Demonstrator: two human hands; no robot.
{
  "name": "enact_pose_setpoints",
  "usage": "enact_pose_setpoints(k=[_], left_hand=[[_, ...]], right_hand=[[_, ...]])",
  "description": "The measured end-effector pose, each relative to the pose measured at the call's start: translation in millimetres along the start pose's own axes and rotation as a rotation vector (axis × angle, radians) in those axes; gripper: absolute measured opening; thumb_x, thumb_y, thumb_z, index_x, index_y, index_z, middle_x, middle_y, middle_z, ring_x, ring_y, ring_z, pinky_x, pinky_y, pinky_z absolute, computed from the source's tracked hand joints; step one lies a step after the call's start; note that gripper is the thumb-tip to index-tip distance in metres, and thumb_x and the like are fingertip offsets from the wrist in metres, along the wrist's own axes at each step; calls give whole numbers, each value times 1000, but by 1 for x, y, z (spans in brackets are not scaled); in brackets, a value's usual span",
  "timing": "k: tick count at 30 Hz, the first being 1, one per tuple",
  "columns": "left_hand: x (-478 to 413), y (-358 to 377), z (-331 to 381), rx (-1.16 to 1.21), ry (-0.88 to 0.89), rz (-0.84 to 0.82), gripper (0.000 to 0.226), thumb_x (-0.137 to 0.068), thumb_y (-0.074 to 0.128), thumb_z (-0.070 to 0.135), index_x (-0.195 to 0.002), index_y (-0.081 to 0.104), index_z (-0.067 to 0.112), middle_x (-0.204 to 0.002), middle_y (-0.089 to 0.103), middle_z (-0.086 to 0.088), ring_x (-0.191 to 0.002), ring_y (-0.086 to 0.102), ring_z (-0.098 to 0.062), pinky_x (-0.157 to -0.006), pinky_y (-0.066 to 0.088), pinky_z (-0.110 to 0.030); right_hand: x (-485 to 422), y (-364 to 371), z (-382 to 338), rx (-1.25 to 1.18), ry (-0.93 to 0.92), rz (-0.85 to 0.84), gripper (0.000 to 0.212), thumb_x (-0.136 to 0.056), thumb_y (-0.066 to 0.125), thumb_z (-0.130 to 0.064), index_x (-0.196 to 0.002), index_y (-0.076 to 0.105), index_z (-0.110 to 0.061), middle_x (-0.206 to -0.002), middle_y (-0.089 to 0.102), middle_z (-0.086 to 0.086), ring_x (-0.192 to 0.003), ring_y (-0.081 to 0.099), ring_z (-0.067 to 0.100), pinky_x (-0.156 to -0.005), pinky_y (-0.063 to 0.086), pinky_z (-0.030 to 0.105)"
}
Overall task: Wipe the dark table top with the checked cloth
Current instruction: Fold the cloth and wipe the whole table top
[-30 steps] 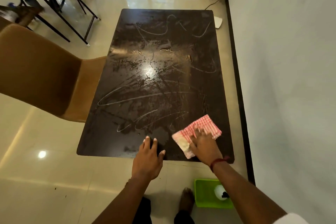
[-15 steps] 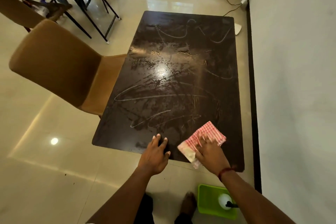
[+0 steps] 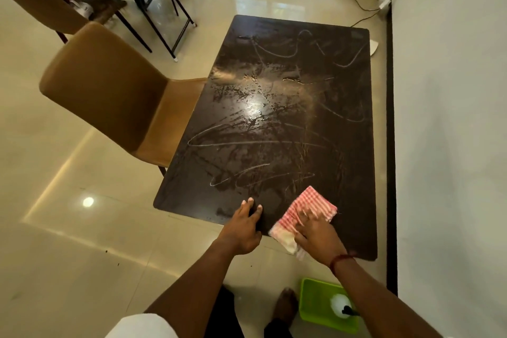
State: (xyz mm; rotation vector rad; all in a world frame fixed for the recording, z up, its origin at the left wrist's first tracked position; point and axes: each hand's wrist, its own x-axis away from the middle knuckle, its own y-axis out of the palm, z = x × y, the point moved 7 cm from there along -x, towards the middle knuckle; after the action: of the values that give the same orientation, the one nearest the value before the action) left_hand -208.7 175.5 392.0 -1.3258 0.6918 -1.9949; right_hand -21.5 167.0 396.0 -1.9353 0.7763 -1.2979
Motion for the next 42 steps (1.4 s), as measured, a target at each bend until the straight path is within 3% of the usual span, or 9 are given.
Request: enact_pose_setpoints(k=[5,10,14,19,26,30,34,38,42], left_hand=[[2,0,-1,39,13,1,76,-95,51,25,-156,6,21,-163,-14,-4,-150,-12,-27,-122,14,-43],[-1,-4,-1,118,14,0,73,-95,51,24,-156,10,20,-164,-8,-4,-150,-9,-26,-121,16,-41],[0,-21,-6,100,58,45,59,-93,51,22,-149,34,23,-163,13,-4,-147,22,-28,-115,34,-43],[8,-43,-25,76,95,183,47,-94,48,26,-141,48,24,-157,32,3,-134,46,-22,-109,41,-38],[19,-73,-84,135,9,355,47,-97,51,28,-143,45,25,-156,33,3,-136,43,-18,-111,37,-33],[17,-85,-117,149,-30,343,51,-97,51,30,-146,40,22,-158,31,-1,-141,34,-20,-113,33,-34],[11,-101,-134,190,-55,327,63,-94,57,41,-148,35,19,-159,28,-2,-145,27,-22,-116,28,-38],[3,-116,-146,170,-65,350,68,-92,59,44,-149,34,18,-159,28,-3,-144,27,-21,-115,30,-38],[-4,-116,-160,111,-73,340,68,-92,58,47,-149,34,18,-159,28,-2,-146,24,-21,-116,29,-38]], right_hand=[[11,-17,44,-131,121,81,40,-96,48,-37,-129,59,-17,-153,33,1,-143,29,19,-112,23,30],[-39,-38,0,25,250,154,43,-99,38,-36,-132,55,-14,-156,26,14,-143,24,32,-109,32,39],[-33,-16,-38,-28,65,55,55,-94,29,-43,-135,54,-15,-157,25,12,-146,19,28,-115,14,42],[-14,-8,17,-136,148,43,56,-87,42,-50,-128,61,-15,-148,42,8,-138,39,22,-105,33,30],[-57,-32,-12,41,338,133,40,-95,44,-37,-126,61,-16,-155,28,17,-139,31,34,-100,39,38],[-63,-15,-47,-6,211,44,44,-96,43,-38,-135,53,-20,-159,17,9,-147,15,26,-113,22,39],[-28,0,-31,-131,174,40,41,-94,48,-38,-127,62,-17,-155,30,2,-144,25,17,-109,27,30],[-25,-17,3,-177,403,194,42,-90,56,-39,-120,66,-11,-141,51,14,-119,57,29,-88,44,33],[-59,-30,-8,-87,536,177,46,-94,48,-38,-130,56,-10,-145,42,21,-115,56,35,-87,45,37]])
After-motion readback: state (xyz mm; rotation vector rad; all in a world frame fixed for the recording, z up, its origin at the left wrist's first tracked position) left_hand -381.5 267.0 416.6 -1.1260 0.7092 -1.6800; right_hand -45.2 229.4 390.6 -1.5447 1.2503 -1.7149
